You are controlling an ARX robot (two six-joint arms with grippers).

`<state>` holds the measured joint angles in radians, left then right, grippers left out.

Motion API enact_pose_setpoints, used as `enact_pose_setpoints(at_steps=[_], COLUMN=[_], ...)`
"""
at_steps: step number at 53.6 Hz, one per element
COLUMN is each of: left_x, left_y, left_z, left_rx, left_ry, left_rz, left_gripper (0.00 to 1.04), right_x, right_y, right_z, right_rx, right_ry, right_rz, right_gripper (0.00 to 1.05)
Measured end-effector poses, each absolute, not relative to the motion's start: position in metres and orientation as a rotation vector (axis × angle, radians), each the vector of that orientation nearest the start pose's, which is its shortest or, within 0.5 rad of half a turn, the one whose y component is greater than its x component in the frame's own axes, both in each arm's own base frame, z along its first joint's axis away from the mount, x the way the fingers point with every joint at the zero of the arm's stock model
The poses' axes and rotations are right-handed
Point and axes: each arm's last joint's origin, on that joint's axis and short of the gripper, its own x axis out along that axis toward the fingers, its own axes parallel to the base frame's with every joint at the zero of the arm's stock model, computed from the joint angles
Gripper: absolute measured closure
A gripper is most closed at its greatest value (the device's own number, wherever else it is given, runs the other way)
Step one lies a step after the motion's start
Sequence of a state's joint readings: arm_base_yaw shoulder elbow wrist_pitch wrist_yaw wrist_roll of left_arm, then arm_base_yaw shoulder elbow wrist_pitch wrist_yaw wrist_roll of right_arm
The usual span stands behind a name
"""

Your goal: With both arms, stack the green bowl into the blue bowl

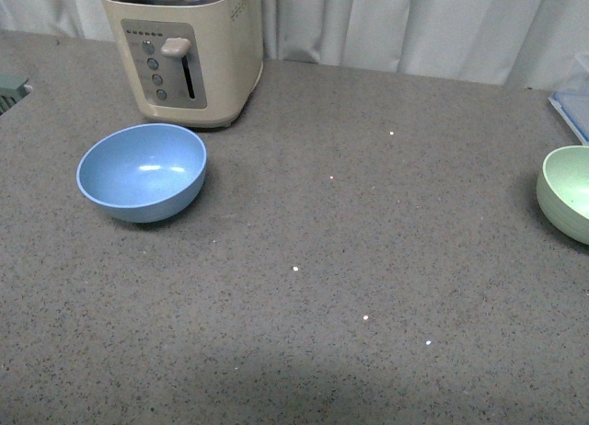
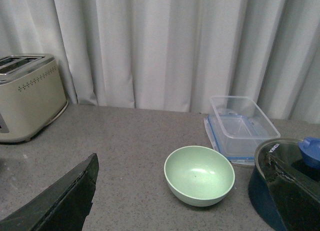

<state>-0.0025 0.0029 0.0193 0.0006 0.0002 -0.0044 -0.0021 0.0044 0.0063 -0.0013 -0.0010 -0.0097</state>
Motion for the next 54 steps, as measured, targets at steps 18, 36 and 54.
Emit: enact_pose_setpoints(at_steps=[18,36,54], left_x=[0.0967,0.0967,0.0967], left_y=[-0.0002,-0.0002,-0.0002], left_z=[0.1699,0.1699,0.1699], left_rx=[-0.004,-0.004,-0.004], left_ry=[-0.017,-0.017,-0.017], left_rz=[-0.003,-0.003,-0.003], left_gripper=[0.06,0.06,0.06], right_x=[0.0976,0.0976,0.0976], right_y=[-0.0002,-0.0002,-0.0002], right_z=[0.1652,0.1652,0.1652], right_rx=[-0.010,-0.010,-0.009], right_ry=[-0.001,-0.001,-0.001], right_rz=[-0.001,-0.001,-0.001], right_gripper=[0.09,0.09,0.09])
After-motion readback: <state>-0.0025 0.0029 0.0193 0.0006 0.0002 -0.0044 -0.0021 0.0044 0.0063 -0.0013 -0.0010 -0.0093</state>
